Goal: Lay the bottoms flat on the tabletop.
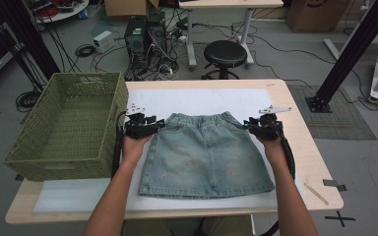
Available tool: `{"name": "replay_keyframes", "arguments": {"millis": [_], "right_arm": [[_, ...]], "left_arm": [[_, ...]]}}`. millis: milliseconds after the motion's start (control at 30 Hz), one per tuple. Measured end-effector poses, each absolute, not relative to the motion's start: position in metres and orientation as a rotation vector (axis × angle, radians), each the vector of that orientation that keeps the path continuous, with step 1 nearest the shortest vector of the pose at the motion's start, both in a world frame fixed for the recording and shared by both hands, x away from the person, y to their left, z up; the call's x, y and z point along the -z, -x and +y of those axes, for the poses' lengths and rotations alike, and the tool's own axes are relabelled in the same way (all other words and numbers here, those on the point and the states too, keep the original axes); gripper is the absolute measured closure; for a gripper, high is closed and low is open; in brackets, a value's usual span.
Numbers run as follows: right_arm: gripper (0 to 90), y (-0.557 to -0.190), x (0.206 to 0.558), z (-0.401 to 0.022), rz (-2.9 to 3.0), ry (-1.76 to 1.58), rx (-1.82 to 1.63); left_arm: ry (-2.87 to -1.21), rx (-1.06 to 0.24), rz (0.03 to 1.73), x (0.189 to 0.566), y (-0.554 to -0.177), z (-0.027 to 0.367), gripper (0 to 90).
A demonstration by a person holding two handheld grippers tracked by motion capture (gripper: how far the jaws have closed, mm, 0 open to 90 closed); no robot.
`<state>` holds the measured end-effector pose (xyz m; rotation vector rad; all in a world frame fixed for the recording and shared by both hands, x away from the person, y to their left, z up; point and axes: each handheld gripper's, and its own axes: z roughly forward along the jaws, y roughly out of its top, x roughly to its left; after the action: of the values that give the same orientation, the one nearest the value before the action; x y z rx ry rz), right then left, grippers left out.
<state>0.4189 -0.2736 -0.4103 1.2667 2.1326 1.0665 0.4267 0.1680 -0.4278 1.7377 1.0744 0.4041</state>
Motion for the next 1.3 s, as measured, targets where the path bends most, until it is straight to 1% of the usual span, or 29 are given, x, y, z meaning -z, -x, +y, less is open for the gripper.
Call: {"name": "replay_keyframes", "arguments": {"millis": [200,333,367,400,467,500,633,733,833,900,1033,1067,1133,1167,1233,1300], "right_arm": [[81.6,-0.408,0.427,-0.263,2.311,-1.215,-1.009],[82.7,-0.406,0.438,-0.252,2.380,-1.173,-0.929],[82.2,-0.405,0.438,-0.251,2.372,-1.166,-0.925],[79.5,-0.404,0.437,-0.251,2.379,-1.162,-0.923],[69.6,-0.401,0.434,-0.252,2.382,-1.153,-0.957],[67.7,-0.399,0.431,-0.254,2.365,-1.160,-0.987],[66.2,-0.392,0.423,-0.267,2.277,-1.190,-1.055],[64.9,-0.390,0.425,-0.272,2.274,-1.205,-1.035],[64.1,-0.388,0.426,-0.272,2.280,-1.207,-1.020],[61.5,-0.388,0.426,-0.272,2.275,-1.205,-1.005],[57.0,-0.386,0.424,-0.274,2.253,-1.216,-1.001],[56.6,-0.385,0.424,-0.275,2.255,-1.216,-1.005],[55.6,-0.385,0.424,-0.276,2.269,-1.225,-0.999],[55.6,-0.384,0.424,-0.276,2.275,-1.231,-0.995],[55.4,-0.385,0.425,-0.275,2.286,-1.238,-0.998],[54.3,-0.385,0.427,-0.274,2.292,-1.247,-0.993]], "left_arm": [[-1.764,-0.395,1.044,0.427,-0.417,0.166,55.5],[-1.772,-0.359,1.020,0.426,-0.413,0.165,55.5],[-1.780,-0.348,1.020,0.426,-0.411,0.164,55.6],[-1.789,-0.332,1.017,0.427,-0.410,0.164,55.5],[-1.801,-0.325,1.018,0.428,-0.405,0.163,55.6],[-1.807,-0.319,1.025,0.430,-0.402,0.164,55.5],[-1.865,-0.327,1.042,0.436,-0.392,0.163,56.3],[-1.923,-0.353,1.038,0.438,-0.387,0.161,60.4],[-2.002,-0.384,1.035,0.440,-0.386,0.157,60.4],[-2.035,-0.408,1.033,0.444,-0.384,0.155,59.7],[-2.032,-0.470,1.025,0.449,-0.378,0.154,60.8],[-2.039,-0.502,1.021,0.450,-0.377,0.153,64.1],[-2.031,-0.525,1.042,0.449,-0.377,0.154,74.8],[-2.021,-0.515,1.049,0.450,-0.377,0.156,83.1],[-2.004,-0.503,1.057,0.449,-0.377,0.159,85.6],[-1.992,-0.505,1.062,0.448,-0.376,0.160,86.0]]}}
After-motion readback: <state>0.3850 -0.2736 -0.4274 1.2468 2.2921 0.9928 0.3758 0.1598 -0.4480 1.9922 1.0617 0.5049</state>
